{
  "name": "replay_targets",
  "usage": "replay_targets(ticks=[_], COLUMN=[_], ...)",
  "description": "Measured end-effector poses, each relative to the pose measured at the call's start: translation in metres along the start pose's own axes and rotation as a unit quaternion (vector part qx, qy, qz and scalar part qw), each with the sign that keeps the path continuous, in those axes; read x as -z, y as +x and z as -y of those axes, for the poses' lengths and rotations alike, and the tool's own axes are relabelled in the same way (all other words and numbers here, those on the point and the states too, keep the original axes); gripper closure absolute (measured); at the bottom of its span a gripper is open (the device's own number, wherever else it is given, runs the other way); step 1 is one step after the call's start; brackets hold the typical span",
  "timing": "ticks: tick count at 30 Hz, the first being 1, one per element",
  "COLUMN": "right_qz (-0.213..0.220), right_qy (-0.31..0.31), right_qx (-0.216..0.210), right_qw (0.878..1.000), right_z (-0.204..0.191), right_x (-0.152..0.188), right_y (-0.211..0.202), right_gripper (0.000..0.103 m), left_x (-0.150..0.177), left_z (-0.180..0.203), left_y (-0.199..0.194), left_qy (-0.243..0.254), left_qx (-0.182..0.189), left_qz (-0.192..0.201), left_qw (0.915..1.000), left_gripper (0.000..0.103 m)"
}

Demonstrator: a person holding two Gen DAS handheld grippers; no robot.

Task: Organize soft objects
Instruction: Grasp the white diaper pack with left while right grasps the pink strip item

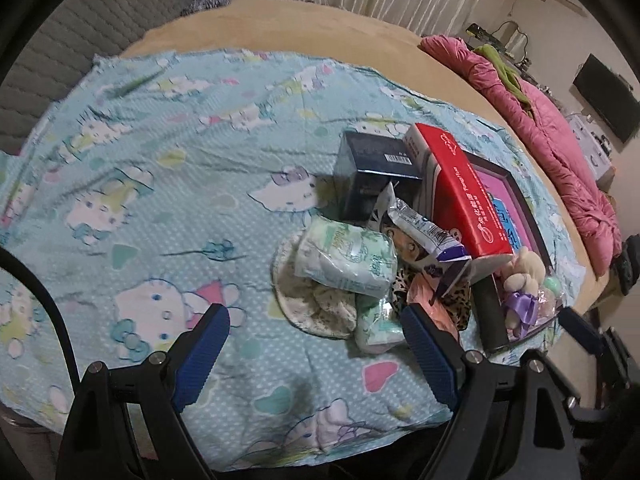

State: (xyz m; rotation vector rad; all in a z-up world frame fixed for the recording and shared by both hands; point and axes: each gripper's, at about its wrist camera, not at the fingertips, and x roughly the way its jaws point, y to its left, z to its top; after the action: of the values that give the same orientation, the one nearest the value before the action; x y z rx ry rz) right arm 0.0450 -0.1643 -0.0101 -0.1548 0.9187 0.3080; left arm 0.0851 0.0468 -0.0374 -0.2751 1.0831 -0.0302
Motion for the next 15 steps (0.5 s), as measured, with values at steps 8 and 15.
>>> replay_targets(ticks=[8, 15], right_qz=[-0.028, -0.051], right_qy=[0.004, 0.003], right_qx=[-0.005, -0.009], right_qw=[1.000, 0.999], right_z=[-0.002, -0.004], right_x=[0.002, 0.002], right_y=[0.019, 0.038], right_gripper=[0.024, 0.024], left_x=[-0.020, -0.031], left_z=[0.022, 0.040], left_y=[0.029, 0.059], left_qy=[0.057, 0.105], left_qx=[0.000, -0.015], left_qz=[-0.007, -0.033], left_qw=[0.9983, 0.9938], left_gripper=[0.015, 0.015])
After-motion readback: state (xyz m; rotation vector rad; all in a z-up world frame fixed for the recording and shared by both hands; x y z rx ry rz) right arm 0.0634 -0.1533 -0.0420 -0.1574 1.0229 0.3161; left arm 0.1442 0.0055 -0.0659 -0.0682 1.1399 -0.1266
